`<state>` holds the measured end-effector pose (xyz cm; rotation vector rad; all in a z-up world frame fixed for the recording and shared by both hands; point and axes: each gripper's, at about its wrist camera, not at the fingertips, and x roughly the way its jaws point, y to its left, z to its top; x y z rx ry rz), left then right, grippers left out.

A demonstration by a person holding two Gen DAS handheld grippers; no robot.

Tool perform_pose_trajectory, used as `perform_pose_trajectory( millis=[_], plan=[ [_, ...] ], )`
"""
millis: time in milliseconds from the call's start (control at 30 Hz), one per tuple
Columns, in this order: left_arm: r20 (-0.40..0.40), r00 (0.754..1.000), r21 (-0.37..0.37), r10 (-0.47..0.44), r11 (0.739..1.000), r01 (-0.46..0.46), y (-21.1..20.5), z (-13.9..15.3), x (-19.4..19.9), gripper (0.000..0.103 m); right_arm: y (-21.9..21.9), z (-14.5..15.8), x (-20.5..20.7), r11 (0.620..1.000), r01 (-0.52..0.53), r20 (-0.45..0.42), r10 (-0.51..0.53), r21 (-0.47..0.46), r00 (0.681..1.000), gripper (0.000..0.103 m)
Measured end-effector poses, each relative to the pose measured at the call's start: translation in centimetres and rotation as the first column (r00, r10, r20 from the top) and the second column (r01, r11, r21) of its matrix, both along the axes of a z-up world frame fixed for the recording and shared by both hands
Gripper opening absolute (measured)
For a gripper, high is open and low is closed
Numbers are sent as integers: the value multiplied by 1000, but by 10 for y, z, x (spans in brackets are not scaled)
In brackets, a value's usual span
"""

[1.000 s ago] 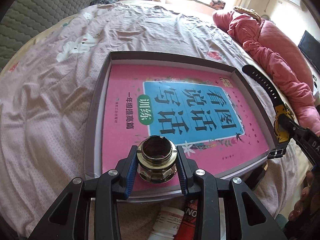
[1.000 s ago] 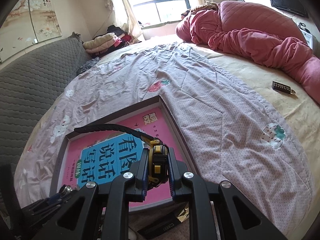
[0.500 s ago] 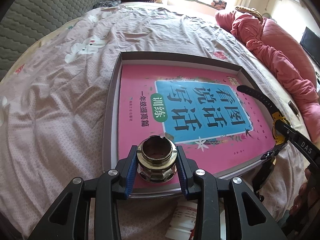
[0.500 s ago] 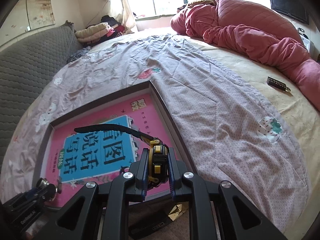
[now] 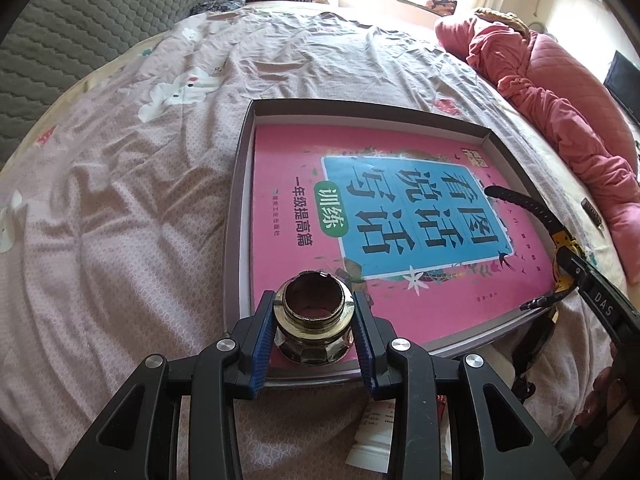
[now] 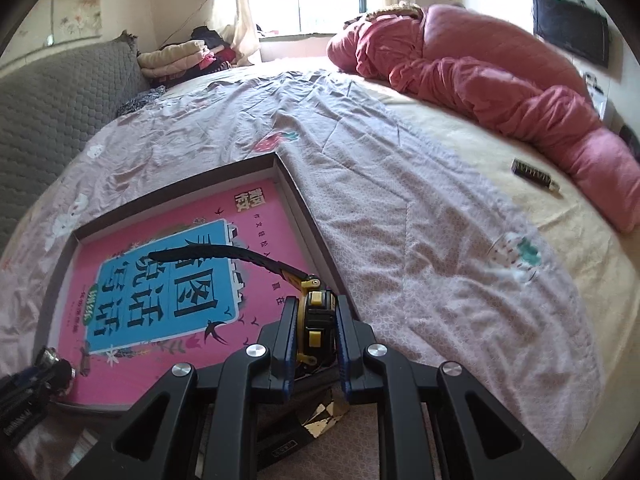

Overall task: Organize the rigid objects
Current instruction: 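Lower the tape measure into the tray corner and open the right gripper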

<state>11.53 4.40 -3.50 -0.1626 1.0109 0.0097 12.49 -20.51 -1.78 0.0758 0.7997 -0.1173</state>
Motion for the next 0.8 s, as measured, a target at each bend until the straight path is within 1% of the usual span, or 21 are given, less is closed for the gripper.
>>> perform_pose_trajectory(
  millis=[67, 133, 267, 367, 467, 567, 800],
  plan=[
    [0, 1000, 5, 0, 1000, 0, 0, 0, 1, 37, 8, -1, 1, 998, -17, -12, 16, -66, 1000, 18],
    [0, 1000, 6, 2, 1000, -2, 0, 0, 1, 37, 13, -2, 2, 995, -35, -23, 33, -95, 999, 18],
    [-1, 1000, 7, 0, 1000, 0, 0, -1, 1, 37, 16, -7, 7, 993, -41, -58, 35, -109, 998, 18],
    [-2, 1000, 9, -4, 1000, 4, 1, -1, 0, 37, 18, -8, 7, 991, -33, -63, 25, -130, 998, 18],
    [-3, 1000, 12, -3, 1000, 3, 0, -1, 1, 37, 18, -9, 8, 991, -43, -81, 33, -129, 996, 18],
    [-2, 1000, 7, -2, 1000, 2, 0, -1, 0, 37, 13, -7, 8, 994, -42, -87, 34, -98, 996, 18],
    [-2, 1000, 13, -6, 1000, 6, -1, -1, 0, 37, 10, -5, 6, 996, -43, -85, 37, -75, 996, 20]
  ],
)
